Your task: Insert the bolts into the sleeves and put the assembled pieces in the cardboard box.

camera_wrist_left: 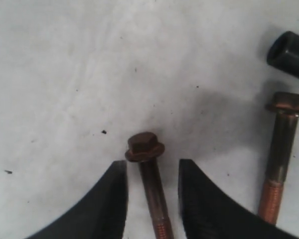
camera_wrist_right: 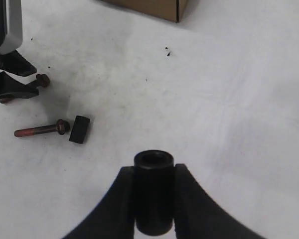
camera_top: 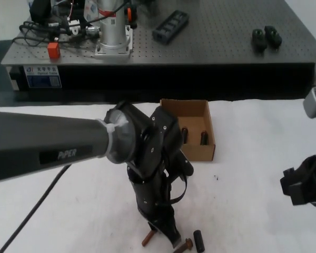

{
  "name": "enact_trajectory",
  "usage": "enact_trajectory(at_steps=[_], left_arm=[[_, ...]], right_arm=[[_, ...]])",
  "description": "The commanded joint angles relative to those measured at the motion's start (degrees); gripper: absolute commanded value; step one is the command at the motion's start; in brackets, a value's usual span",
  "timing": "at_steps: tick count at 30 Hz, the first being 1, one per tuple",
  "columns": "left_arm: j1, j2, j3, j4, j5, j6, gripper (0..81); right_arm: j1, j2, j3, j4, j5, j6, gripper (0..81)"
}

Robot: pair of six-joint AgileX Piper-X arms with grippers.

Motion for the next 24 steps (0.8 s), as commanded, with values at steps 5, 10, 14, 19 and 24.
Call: enact_trajectory(at_steps=[5, 10, 14, 19, 24], left_arm=[[-0.19, 2.36, -0.63, 1.65, 1.63, -3.24, 25.8], [-0.19, 2.98, -0.63, 0.7, 1.63, -3.61, 25.8], [-0.19, 2.98, -0.63, -0.8, 1.63, -3.59, 13.6], [-0.19, 2.81, -1.3, -0.79, 1.63, -7.68, 0.0], [0.13, -5.94, -2.37, -7.75, 5.2, -18.01, 0.6]], right_arm=[[-0.35, -2.29, 0.24, -1.53, -0.5, 0.25, 2.7], [-0.35, -2.29, 0.24, -1.53, -0.5, 0.25, 2.7], [-0.35, -2.29, 0.24, -1.53, -0.5, 0.25, 2.7], [-0.35, -2.76, 0.38, 0.34, -0.5, 0.72, 2.7], [-0.07, -9.59, 5.76, -1.54, -8.86, 3.74, 2.7]])
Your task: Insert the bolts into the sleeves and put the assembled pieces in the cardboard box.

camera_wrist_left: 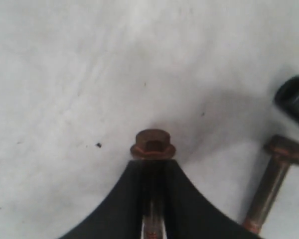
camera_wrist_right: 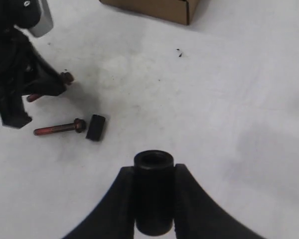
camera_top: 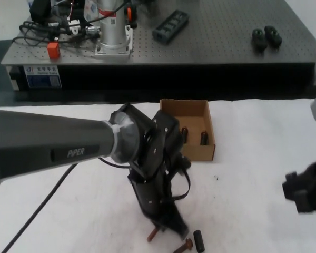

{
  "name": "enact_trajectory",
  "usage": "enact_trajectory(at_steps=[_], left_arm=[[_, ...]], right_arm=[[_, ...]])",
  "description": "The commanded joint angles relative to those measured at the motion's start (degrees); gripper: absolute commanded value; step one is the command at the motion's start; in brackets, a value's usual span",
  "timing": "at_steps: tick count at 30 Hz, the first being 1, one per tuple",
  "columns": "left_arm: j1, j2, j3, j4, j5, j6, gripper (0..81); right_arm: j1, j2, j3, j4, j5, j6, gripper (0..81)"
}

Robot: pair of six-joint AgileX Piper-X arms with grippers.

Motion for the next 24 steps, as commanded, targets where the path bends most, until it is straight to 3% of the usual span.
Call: enact_trajectory(at_steps=[1, 5, 9, 13, 16, 24], left_arm=[[0.33, -6.59, -0.55, -5.7, 1.41, -4.89, 0.6], [1.35, -21.18, 7.78, -22.78, 5.79, -14.77, 0.6], [1.42, -32.91, 19.47, -45.01, 14.04, -24.72, 0.6], [1.42, -38.1, 25.84, -55.39, 16.22, -34.45, 0.6], [1.42, -39.82, 27.24, -56.06, 16.98, -35.64, 0.6], [1.42, -39.94, 27.22, -56.03, 18.5, -35.64, 0.6]], right_arm=[[0.04, -1.78, 0.86, -0.87, -3.49, 1.23, 2.7], [2.68, -6.63, 9.65, -8.5, -14.66, 9.19, 2.7], [8.81, -6.58, 17.16, -28.35, -20.64, 20.24, 2.7], [16.27, -1.91, 19.1, -48.79, -20.65, 28.05, 2.7], [20.26, 3.08, 17.78, -58.24, -19.28, 29.66, 2.7], [21.95, 7.69, 12.42, -64.96, -14.67, 29.09, 2.7]])
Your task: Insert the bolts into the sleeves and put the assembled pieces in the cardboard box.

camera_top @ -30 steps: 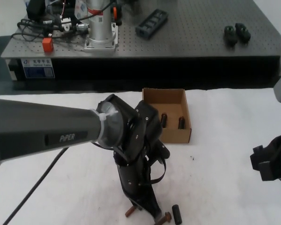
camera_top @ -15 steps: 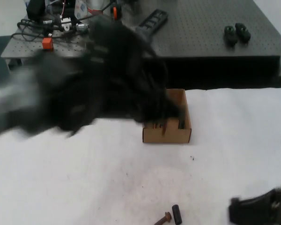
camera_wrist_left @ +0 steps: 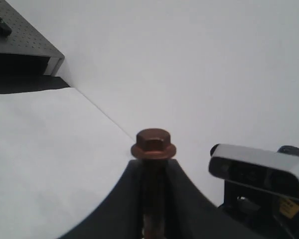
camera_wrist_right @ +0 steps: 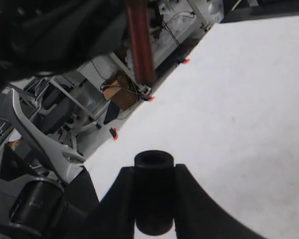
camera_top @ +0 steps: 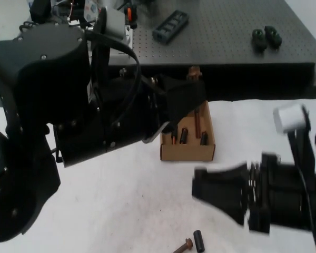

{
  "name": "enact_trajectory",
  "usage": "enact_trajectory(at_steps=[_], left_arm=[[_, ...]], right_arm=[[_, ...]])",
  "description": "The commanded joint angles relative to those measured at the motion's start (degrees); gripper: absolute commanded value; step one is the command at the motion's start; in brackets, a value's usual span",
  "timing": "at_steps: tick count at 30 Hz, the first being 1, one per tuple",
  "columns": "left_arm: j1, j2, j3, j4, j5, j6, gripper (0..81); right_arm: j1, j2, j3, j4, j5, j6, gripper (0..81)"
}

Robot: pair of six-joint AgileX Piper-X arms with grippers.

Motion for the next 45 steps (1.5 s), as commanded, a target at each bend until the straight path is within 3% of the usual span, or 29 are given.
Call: enact_trajectory(at_steps=[1, 8, 14, 25, 27, 31, 32, 34, 38, 45], left_arm=[[-0.03, -0.81, -0.3, -1.21, 1.03, -1.12, 0.6], [-0.03, -0.81, -0.3, -1.21, 1.77, -1.12, 0.6], [-0.03, -0.81, -0.3, -1.21, 7.41, -1.43, 0.6], [-0.03, -0.81, -0.3, 0.56, 11.43, -0.73, 1.6], [-0.03, -0.81, -0.3, 3.33, 12.76, 0.25, 11.6], [-0.03, -0.81, -0.3, 7.95, 11.16, 2.37, 54.3], [-0.03, -0.81, -0.3, 8.09, 9.73, 2.4, 60.7], [-0.03, -0.81, -0.3, 8.07, 6.15, 2.4, 63.6], [0.01, -0.81, -0.3, 9.07, -2.2, 5.07, 60.1], [0.19, -0.81, -0.3, 13.97, -13.36, 9.82, 59.9]], right_arm=[[0.32, 0.76, -2.88, -4.77, 2.47, -0.12, 2.7], [0.32, 0.76, -3.25, -5.06, 4.32, -1.13, 2.7], [0.32, 0.76, -3.25, -5.5, 6.02, -2.49, 2.7], [0.32, 0.76, -3.25, -6.63, 5.78, -2.75, 2.7], [0.32, 0.76, -3.25, -8.06, 5.78, -3.89, 2.7], [-0.12, 0.76, -3.25, -8.89, 5.78, -4.6, 2.7], [-0.5, 0.76, -3.25, -8.78, 6.32, -5.33, 2.7], [-1.89, 1.26, -3.44, -7.85, 10.54, -6.46, 2.7], [-6.45, 6.71, -6.81, -2.37, 17.89, -13.06, 2.7], [-10.05, 31.61, -26.64, 8.87, 28.99, -22.32, 2.7]])
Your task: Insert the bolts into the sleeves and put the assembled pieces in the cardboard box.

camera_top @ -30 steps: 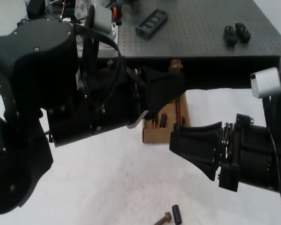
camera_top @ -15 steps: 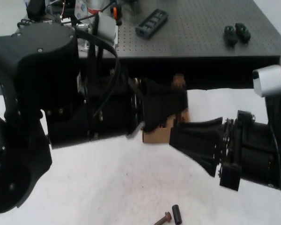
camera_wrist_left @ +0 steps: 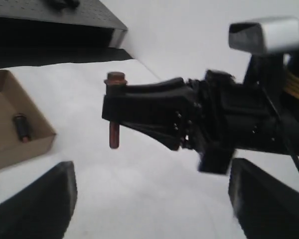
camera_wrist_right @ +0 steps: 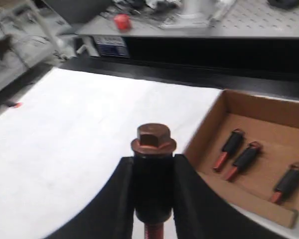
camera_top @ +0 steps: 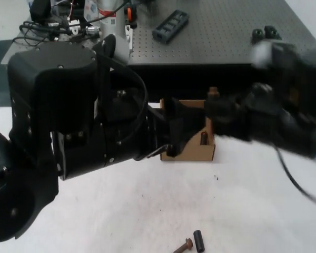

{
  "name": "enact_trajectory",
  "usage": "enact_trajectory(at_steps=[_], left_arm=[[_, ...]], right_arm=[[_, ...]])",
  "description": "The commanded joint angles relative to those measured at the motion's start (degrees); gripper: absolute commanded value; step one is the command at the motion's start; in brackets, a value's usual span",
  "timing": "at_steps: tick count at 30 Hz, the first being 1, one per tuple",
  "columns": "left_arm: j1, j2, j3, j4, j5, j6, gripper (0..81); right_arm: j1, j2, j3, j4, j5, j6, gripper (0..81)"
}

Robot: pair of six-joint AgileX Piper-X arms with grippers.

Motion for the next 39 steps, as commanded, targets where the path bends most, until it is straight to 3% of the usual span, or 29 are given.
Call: enact_trajectory(at_steps=[1, 4, 11, 18, 20, 24, 26, 33, 39], left_arm=[[0.01, -0.66, -0.38, 1.84, -4.3, 3.24, 59.9], [0.01, -0.66, -0.17, 2.94, -5.51, 4.24, 59.9], [0.01, -0.66, 0.07, 5.06, -5.84, 4.23, 59.9], [0.01, -0.66, 0.07, 6.77, -7.17, 5.39, 59.9], [0.01, -0.66, 0.07, 6.77, -7.17, 5.39, 59.9], [0.01, -0.66, 0.07, 7.1, -7.15, 5.39, 59.9], [0.01, -0.66, 0.07, 7.3, -7.15, 5.29, 59.9], [0.01, -0.66, 0.07, 9.12, -7.15, 5.29, 59.9], [0.01, -0.66, 0.07, 9.59, -8.87, 5.39, 58.9]], right_arm=[[-0.32, 6.05, -6.3, 2.54, 4.32, -3.29, 2.7], [-0.32, 17.1, -16.77, 7.02, 7.59, -5.37, 2.7], [-0.32, 36.98, -36.69, 17.36, 8.03, -4.98, 2.7], [-0.32, 44.69, -43.28, 22.94, 8.29, -4.97, 2.4], [-0.32, 44.67, -43.26, 22.95, 7.17, -4.97, 3.2], [-0.8, 44.67, -43.31, 23.19, 5.29, -4.4, 29.8], [-1.0, 44.67, -43.31, 23.86, 5.29, -4.08, 38.2], [-1.97, 33.41, -40.75, 26.77, 0.06, -4.08, 31.3], [-0.66, 12.54, -26.17, 35.77, 1.61, -3.06, 31.3]])
